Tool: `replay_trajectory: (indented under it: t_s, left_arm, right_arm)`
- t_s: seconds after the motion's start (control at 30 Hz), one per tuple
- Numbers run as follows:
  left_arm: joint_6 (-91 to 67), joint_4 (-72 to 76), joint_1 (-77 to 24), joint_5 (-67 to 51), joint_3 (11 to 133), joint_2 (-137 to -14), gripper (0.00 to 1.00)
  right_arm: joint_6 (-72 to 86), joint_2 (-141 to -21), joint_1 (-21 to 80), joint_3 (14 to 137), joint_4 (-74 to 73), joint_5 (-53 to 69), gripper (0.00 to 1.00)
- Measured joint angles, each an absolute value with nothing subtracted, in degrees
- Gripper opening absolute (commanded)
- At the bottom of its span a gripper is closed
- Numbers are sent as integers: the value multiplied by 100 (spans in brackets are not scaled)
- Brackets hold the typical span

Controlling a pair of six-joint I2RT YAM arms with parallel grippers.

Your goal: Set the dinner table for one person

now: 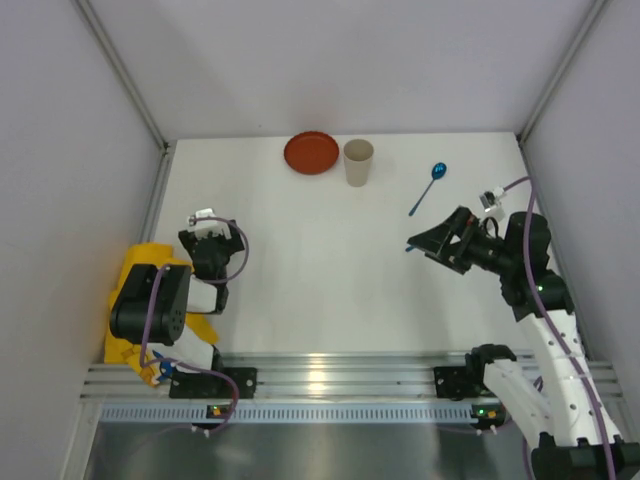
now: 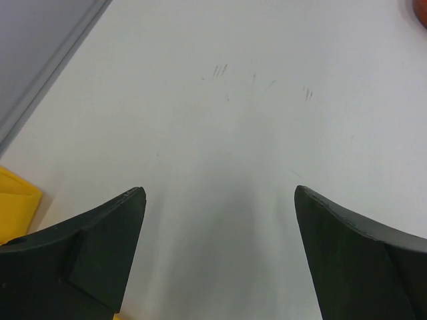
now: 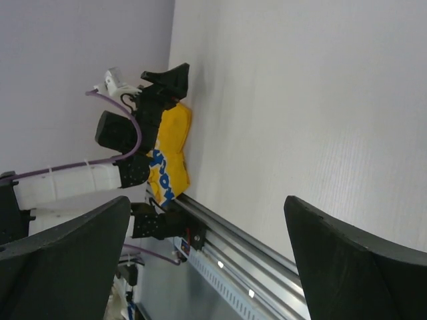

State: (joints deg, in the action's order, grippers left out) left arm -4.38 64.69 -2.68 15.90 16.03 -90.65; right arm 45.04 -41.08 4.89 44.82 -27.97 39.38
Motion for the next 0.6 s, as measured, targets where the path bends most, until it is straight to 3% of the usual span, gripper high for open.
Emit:
replay_trajectory:
  t_s: [0.13,0.27,0.4,0.6]
  left_arm:
    - [-416,6399,-266,1439,1605,-9017,99]
    - [-342,4504,-274,1013,2073,-7966,98]
    - [-1177,1728,-242,1772,4307,-7319,98]
    - [-1953,-690,-220,1822,6407,-7124,98]
  right_arm:
    - [4501,-4167,489,4534,-2921,3874,100]
    - [4410,-4493,493,4534,-2958,4060,100]
    - [4307,-4810,499,4534,-3100,4075,100]
    - [4189,-4991,650,4692,-3183,3933,100]
